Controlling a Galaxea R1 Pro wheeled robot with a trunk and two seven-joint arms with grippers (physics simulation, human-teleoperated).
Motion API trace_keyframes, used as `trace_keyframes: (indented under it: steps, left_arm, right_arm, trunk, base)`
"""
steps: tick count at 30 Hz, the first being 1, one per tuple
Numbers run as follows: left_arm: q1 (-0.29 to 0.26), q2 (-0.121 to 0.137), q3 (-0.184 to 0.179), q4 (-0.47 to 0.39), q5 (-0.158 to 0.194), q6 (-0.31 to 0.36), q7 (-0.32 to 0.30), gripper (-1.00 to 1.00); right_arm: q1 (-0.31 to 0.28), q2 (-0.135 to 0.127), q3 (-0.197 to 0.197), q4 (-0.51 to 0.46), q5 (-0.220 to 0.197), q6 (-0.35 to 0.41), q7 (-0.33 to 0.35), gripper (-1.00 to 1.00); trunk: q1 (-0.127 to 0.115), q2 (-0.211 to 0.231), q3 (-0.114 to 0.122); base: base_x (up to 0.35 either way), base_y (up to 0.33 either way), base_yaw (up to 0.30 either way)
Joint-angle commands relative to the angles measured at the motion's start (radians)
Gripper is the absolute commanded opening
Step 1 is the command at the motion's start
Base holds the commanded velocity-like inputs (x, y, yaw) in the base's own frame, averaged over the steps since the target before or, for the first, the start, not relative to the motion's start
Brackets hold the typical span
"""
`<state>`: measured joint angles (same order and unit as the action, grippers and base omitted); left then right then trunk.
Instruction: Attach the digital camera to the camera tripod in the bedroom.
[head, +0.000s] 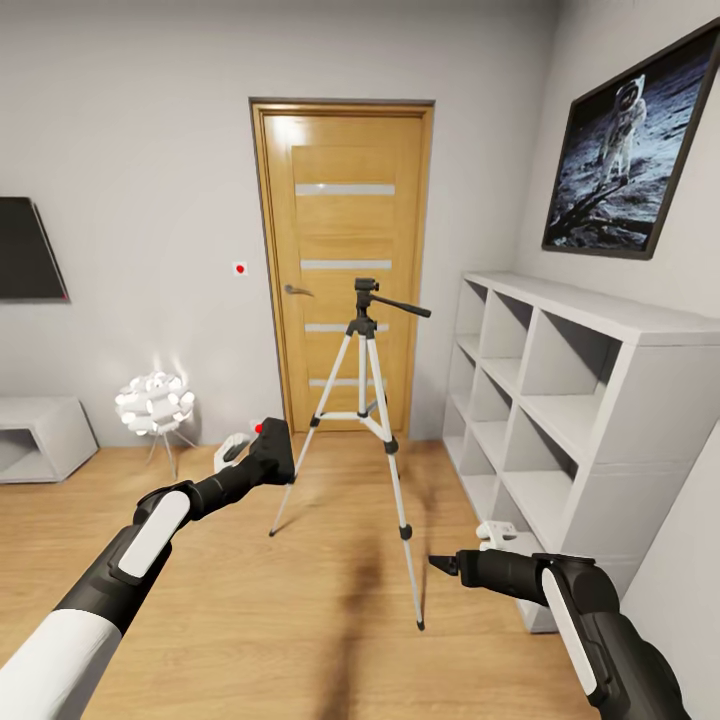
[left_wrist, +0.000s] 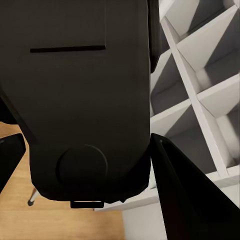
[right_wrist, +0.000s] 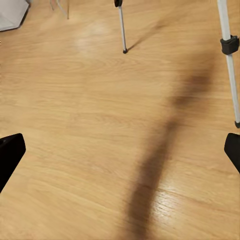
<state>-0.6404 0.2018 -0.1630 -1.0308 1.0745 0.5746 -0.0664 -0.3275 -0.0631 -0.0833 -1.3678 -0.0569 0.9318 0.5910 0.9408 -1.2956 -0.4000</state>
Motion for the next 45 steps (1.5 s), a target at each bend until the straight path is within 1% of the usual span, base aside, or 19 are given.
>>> trace_keyframes:
  steps: [1,8,18,34,41,45]
  left_arm:
    - [-0.001,0.001,-0.001,0.000,0.000,0.002,-0.003,-1.00]
    - [-0.001,0.001,-0.002,0.003,0.001,0.002,-0.003,-1.00]
    - [-0.001,0.000,-0.004,0.050,-0.001,0.002,-0.003,-1.00]
    - [-0.001,-0.001,-0.004,0.058,-0.006,0.002,-0.003,-1.00]
    - [-0.001,-0.002,-0.001,0.060,-0.050,0.001,-0.002,-1.00]
    - [-0.001,-0.019,-0.002,0.104,-0.094,0.002,-0.001,-1.00]
  right_arm:
    - [-0.001,0.000,-0.001,-0.001,-0.006,0.007,0.000,1.00]
    - [-0.001,0.000,-0.001,0.000,-0.006,0.007,0.000,1.00]
    - [-0.001,0.000,-0.001,0.002,-0.006,0.006,-0.002,1.00]
    - [-0.001,0.003,-0.001,0.003,-0.006,0.006,-0.001,1.00]
    - [-0.001,0.002,-0.001,0.011,-0.007,0.007,0.001,1.00]
    - [-0.001,-0.001,-0.001,0.087,-0.006,0.005,0.000,1.00]
  trunk:
    - [-0.004,0.007,0.002]
    - [-0.031,0.056,0.024]
    - [-0.069,0.126,0.055]
    - [-0.130,0.238,0.105]
    - [-0.157,0.287,0.127]
    - [-0.173,0.315,0.140]
  base:
    - [0.000,0.000,0.000]
    - [0.000,0.000,0.000]
    - [0.000,0.000,0.000]
    - [0.000,0.000,0.000]
    - [0.000,0.000,0.000]
    - [0.000,0.000,0.000]
